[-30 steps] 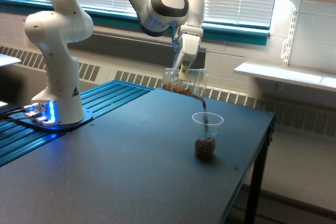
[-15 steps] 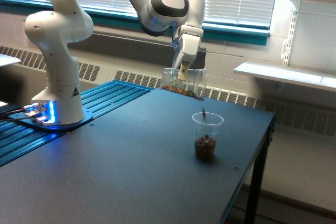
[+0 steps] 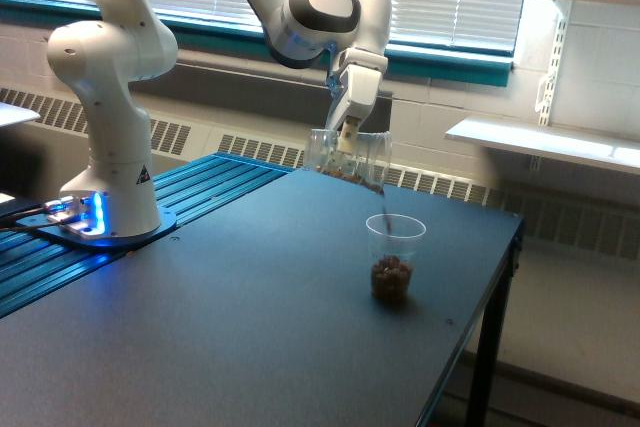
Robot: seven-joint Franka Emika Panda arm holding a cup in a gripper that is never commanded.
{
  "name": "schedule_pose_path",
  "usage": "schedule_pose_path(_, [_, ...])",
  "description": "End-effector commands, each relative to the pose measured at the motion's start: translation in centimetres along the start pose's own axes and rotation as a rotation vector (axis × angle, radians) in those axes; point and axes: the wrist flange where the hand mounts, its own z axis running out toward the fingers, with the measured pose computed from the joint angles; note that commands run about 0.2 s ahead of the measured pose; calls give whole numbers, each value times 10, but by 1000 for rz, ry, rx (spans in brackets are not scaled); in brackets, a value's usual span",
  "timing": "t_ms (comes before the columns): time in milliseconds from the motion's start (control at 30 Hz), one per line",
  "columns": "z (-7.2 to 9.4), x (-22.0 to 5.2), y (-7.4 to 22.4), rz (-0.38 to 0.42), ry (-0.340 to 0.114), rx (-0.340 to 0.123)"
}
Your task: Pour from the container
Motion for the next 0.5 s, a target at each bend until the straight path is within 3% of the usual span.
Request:
schedule_pose_path(33, [-4, -1, -1, -26, 0, -5])
schedule_pose_path(500, [-8, 7, 5, -33, -15, -3])
